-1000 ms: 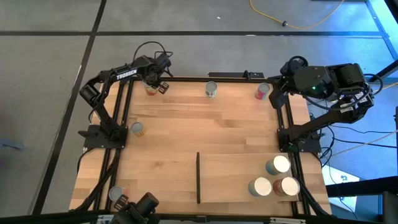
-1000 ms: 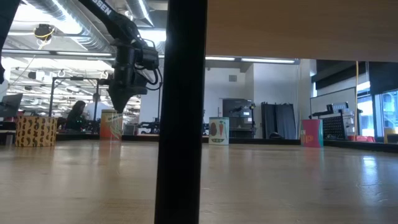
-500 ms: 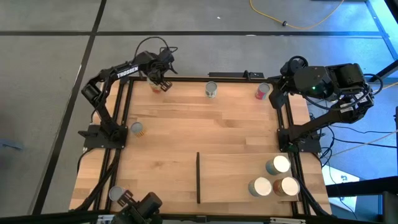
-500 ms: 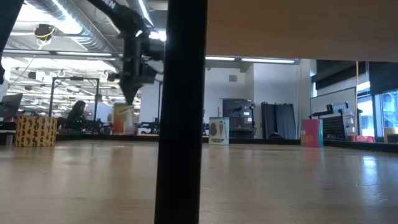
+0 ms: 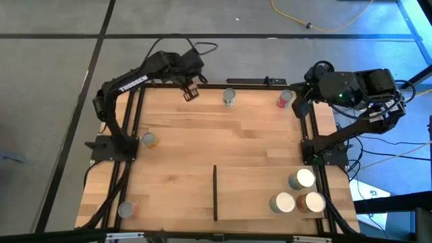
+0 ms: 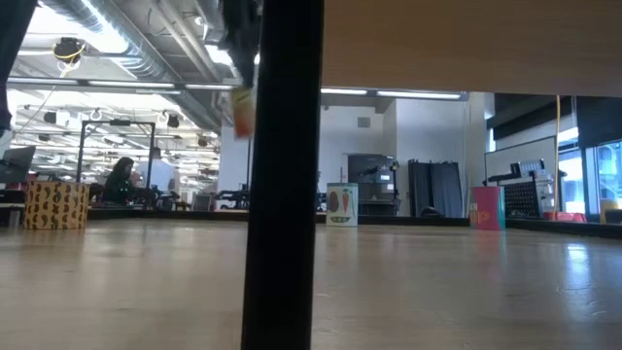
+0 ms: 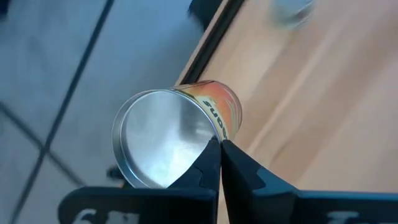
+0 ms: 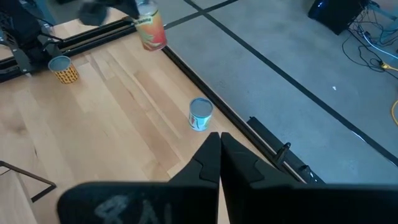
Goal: Pick and place cans onto a shelf
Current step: Put the canned green beans on the shelf
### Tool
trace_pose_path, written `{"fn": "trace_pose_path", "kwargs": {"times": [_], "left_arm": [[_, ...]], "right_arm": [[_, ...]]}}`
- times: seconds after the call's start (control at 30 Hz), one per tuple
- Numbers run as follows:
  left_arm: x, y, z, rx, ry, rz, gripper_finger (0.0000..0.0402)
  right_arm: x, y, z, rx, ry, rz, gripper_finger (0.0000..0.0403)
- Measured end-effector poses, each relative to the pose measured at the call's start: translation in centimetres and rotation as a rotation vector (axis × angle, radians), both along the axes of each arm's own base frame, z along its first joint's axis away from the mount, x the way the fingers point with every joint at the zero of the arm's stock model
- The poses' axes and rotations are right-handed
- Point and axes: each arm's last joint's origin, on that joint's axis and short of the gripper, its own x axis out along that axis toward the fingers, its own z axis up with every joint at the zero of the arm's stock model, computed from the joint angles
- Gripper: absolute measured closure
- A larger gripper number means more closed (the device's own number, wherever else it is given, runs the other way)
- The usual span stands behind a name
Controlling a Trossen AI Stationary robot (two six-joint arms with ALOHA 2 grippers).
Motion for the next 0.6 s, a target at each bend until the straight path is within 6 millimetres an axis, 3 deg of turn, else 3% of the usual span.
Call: {"fn": "trace_pose_path", "kwargs": {"times": [0.23,0.6], "left_arm": [[2.1,-6.9,4.3,0.059,-0.148,-0.235,0.0401],[5.6,-16.0,6.0,0.08,-0.387,-0.611,0.0401]], "right_arm": [[0.0,0.1,-0.1,0.02,0.017,0.053,0.0397],[0.1,0.2,-0.1,0.012,0.045,0.11,0.0397]]}}
